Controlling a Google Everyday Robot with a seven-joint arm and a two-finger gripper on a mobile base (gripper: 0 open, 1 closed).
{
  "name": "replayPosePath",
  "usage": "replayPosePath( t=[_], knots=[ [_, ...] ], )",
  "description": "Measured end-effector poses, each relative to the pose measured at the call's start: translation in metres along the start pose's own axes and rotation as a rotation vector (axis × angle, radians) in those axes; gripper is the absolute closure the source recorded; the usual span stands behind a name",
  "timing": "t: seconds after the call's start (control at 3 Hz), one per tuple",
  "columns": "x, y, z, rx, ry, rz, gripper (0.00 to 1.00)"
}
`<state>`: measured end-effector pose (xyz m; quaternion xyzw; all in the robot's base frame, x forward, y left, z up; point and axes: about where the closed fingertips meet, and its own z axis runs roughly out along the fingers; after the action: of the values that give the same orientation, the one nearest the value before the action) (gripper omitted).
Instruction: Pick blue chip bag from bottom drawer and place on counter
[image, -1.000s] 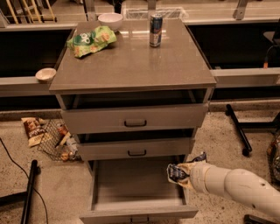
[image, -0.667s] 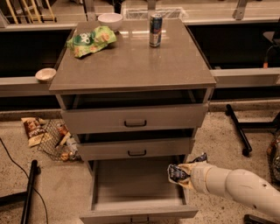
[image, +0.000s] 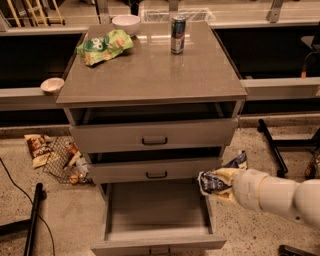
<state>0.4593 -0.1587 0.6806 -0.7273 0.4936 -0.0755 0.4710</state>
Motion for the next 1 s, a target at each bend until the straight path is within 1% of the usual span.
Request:
replayPosePath(
  t=[0.33,0.67,1.0],
  knots=[
    [-0.037,-0.06,-0.048,0.084,-0.079,-0.178,1.0],
    [-0.076,-0.106,-0.08,0.141,-0.153,-0.356,1.0],
    [-0.076,-0.105,-0.08,0.14,-0.152,-0.354,1.0]
  ],
)
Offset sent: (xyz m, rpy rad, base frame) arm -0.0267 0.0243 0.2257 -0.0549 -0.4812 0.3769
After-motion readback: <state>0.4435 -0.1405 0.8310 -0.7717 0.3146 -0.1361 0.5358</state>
